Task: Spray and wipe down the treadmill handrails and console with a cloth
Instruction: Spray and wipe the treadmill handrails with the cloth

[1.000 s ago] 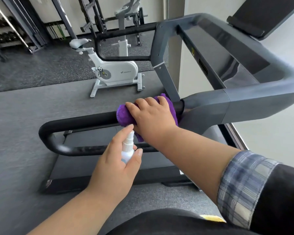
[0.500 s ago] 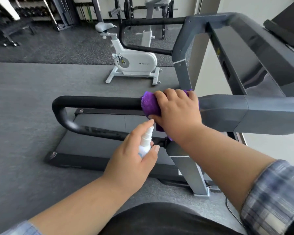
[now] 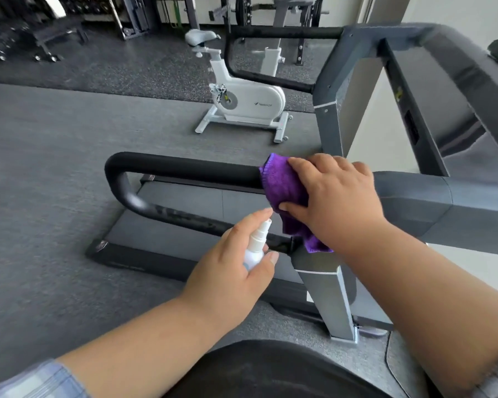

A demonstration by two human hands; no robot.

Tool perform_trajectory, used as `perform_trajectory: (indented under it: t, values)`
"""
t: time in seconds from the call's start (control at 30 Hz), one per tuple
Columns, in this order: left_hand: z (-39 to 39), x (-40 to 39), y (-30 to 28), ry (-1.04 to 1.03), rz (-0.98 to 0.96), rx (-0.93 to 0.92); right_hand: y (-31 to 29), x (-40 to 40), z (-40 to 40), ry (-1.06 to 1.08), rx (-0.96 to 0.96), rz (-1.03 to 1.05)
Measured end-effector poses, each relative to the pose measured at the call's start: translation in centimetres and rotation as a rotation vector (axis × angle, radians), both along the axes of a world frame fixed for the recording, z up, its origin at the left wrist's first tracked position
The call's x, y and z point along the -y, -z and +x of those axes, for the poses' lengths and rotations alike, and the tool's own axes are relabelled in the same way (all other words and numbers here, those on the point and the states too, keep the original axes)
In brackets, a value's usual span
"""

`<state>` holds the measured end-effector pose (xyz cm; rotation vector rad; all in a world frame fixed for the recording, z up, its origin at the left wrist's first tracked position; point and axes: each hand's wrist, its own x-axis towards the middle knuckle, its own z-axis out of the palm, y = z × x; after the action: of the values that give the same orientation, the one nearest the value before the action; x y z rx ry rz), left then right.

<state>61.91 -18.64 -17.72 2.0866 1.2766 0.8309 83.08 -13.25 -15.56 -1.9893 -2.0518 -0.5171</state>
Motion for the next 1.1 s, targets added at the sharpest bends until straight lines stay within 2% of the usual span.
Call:
perform_trajectory:
  t: [0.13, 0.5, 0.77, 1.1]
  values:
    - [-1.2, -0.9, -0.3, -0.014, -0.017, 0.006, 0.0, -1.2, -2.9, 0.047, 0.026, 0.009]
    - [-5.7, -5.6, -0.5, 0.004, -0.011, 0.058, -0.4, -5.8, -11.3, -0.011, 0.079, -0.088]
    - [-13.2, -9.4, -0.5, 0.008, -0.013, 0.082, -0.7, -9.1, -18.3, -0.017, 0.085, -0.121]
    - [-21.9, -12.6, 0.7, 0.033, -0.020, 0.138, -0.1, -13.5, -27.2, -0.009, 0.190, -0.161]
